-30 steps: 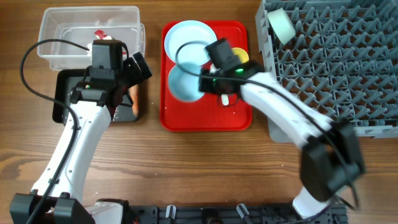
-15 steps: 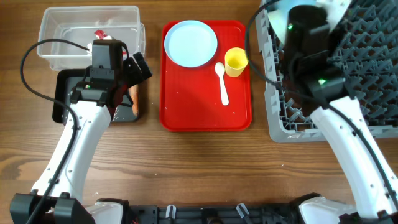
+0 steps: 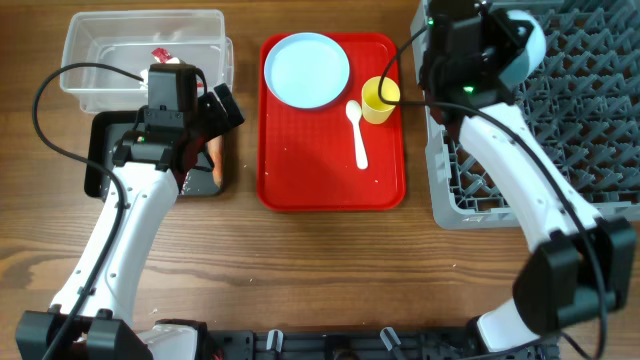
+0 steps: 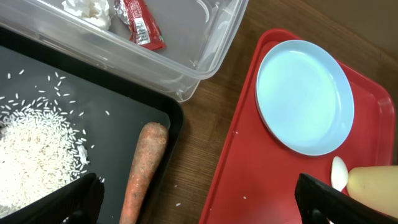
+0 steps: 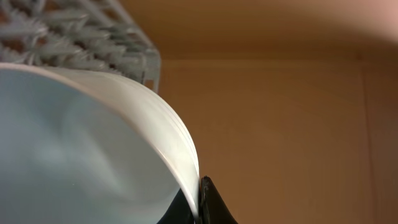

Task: Sort waste into correct bins and load items into the dishwasher rack
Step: 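Carry the light-blue bowl into the grey rack and release it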

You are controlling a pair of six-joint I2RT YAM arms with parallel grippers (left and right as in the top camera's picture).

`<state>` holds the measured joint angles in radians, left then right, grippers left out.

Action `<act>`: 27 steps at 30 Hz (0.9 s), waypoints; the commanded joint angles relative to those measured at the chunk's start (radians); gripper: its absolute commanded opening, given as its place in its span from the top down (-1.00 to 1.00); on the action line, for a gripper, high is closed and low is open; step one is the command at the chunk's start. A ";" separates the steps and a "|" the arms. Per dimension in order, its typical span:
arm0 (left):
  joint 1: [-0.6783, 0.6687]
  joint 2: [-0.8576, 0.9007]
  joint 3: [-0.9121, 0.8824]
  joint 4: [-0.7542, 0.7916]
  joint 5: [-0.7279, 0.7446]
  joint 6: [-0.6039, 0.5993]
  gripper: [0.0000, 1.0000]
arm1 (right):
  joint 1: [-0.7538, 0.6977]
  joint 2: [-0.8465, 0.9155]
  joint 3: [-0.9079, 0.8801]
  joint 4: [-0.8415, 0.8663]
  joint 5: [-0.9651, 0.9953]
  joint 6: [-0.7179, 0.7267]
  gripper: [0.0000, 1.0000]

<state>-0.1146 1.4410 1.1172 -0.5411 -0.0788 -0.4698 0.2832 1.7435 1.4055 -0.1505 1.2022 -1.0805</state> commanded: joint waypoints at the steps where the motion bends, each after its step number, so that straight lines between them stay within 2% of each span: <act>1: 0.003 0.005 0.001 0.003 -0.009 -0.010 -1.00 | 0.000 0.082 0.000 0.008 0.028 -0.087 0.91; 7: 0.003 0.005 0.001 0.003 -0.009 -0.010 -1.00 | -0.002 0.166 -0.003 -0.027 0.049 -0.054 0.91; 15: 0.003 0.005 0.001 0.003 -0.009 -0.010 -1.00 | -0.002 0.177 -0.006 -0.241 0.057 0.308 0.91; 19: 0.003 0.005 0.001 0.003 -0.009 -0.010 -1.00 | -0.002 0.177 -0.006 -0.357 -0.008 0.473 0.91; 23: 0.003 0.005 0.001 0.003 -0.009 -0.010 -1.00 | -0.001 0.177 -0.006 -0.397 -0.063 0.539 0.91; 27: 0.003 0.005 0.001 0.003 -0.009 -0.010 -1.00 | 0.009 0.177 -0.006 -0.396 -0.063 0.538 0.91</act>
<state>-0.1146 1.4410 1.1172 -0.5407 -0.0788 -0.4698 0.2806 1.9087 1.4075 -0.5320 1.2430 -0.6209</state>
